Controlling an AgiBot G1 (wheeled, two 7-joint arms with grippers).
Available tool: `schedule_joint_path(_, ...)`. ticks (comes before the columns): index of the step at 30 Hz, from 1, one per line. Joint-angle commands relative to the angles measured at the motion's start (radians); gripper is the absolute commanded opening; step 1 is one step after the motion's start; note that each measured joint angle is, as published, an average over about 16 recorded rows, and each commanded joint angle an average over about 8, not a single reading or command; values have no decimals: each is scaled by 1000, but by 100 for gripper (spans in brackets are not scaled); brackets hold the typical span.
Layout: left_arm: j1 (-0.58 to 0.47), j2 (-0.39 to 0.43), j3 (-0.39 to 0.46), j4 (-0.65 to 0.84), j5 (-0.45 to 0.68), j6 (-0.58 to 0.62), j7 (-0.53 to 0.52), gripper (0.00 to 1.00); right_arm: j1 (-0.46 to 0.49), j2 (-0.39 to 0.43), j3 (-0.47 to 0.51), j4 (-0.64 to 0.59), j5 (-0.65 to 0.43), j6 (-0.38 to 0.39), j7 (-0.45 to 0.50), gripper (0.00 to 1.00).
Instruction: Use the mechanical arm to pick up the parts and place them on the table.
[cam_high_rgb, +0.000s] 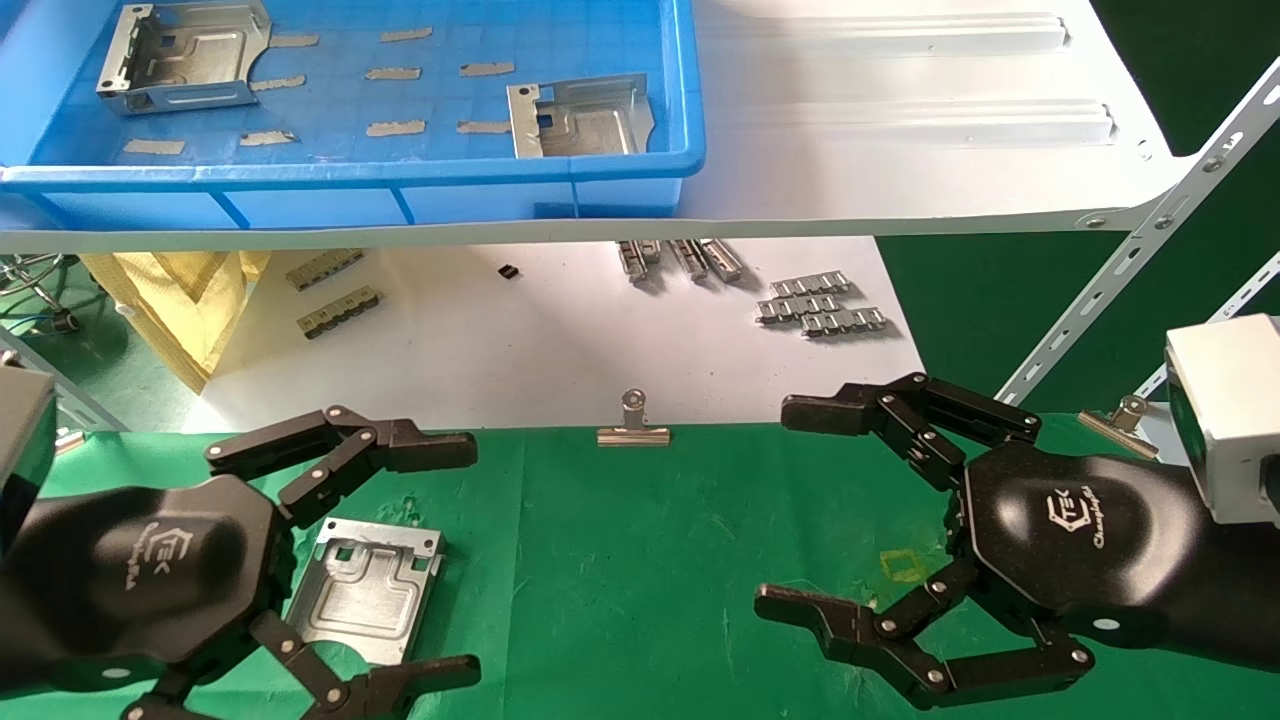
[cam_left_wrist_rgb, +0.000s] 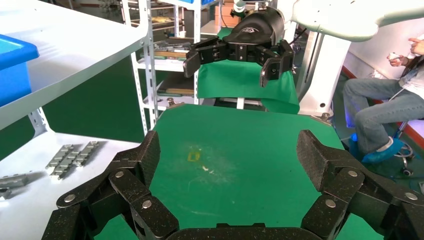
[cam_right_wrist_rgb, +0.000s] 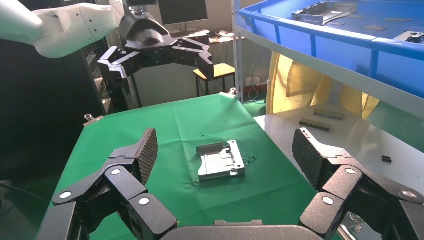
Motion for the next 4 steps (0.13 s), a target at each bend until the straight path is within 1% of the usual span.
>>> schedule_joint_path(1, -2, 1, 2, 5, 0, 0, 2, 100, 0, 0, 0, 0, 0, 0, 0, 100)
schedule_joint_path(4, -3, 1, 3, 6, 0, 0, 3, 100, 0, 0, 0, 0, 0, 0, 0, 100)
